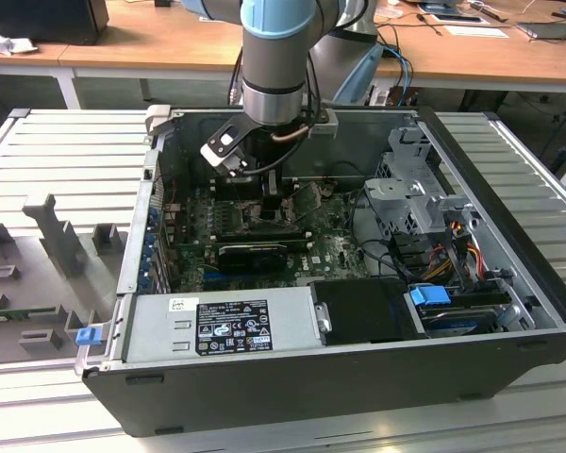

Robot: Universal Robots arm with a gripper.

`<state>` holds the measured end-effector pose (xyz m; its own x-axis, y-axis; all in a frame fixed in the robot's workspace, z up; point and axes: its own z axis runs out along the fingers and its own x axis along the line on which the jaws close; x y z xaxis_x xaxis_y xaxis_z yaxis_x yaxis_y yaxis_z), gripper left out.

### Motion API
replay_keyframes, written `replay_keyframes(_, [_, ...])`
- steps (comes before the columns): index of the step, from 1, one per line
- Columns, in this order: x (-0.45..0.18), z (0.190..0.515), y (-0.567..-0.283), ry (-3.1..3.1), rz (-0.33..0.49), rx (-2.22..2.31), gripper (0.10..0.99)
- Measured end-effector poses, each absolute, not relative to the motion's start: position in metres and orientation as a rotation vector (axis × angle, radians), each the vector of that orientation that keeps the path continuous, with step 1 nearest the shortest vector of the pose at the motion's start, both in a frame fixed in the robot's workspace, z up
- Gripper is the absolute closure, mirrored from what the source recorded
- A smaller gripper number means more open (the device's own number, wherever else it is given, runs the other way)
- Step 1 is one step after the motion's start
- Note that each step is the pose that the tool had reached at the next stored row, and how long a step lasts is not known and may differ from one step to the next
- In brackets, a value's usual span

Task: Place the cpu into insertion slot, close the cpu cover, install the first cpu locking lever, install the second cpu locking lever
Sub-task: 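Place the cpu into insertion slot, then close the cpu cover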

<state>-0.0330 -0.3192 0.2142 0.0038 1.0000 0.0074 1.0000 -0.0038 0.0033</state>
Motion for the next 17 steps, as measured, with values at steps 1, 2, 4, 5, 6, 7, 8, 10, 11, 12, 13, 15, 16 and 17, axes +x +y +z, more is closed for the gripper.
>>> replay_keyframes(1, [-0.0331, 0.2151, -0.3192, -2.215, -0.012, -2.224, 0.804])
replay_keyframes(2, [-0.0330, 0.2159, -0.3191, -2.215, -0.012, -2.224, 0.863])
replay_keyframes(4, [-0.0330, 0.2165, -0.3192, -2.215, -0.012, -2.224, 0.980])
replay_keyframes(5, [-0.0330, 0.2170, -0.3192, -2.215, -0.012, -2.224, 0.980])
replay_keyframes(6, [-0.0331, 0.2175, -0.3192, -2.215, -0.012, -2.224, 0.980])
replay_keyframes(7, [-0.0331, 0.2179, -0.3192, -2.215, -0.012, -2.224, 0.980])
replay_keyframes(8, [-0.0330, 0.2185, -0.3192, -2.215, -0.012, -2.224, 0.980])
replay_keyframes(10, [-0.0330, 0.2202, -0.3192, -2.215, -0.012, -2.224, 0.980])
replay_keyframes(11, [-0.0330, 0.2216, -0.3192, -2.215, -0.012, -2.224, 0.980])
replay_keyframes(12, [-0.0330, 0.2233, -0.3192, -2.215, -0.012, -2.224, 0.980])
replay_keyframes(13, [-0.0330, 0.2244, -0.3192, -2.215, -0.012, -2.224, 0.980])
replay_keyframes(15, [-0.0326, 0.2247, -0.3192, -2.215, -0.012, -2.223, 0.980])
replay_keyframes(16, [-0.0310, 0.2248, -0.3194, -2.215, -0.012, -2.224, 0.980])
replay_keyframes(17, [-0.0295, 0.2248, -0.3195, -2.215, -0.012, -2.224, 0.980])
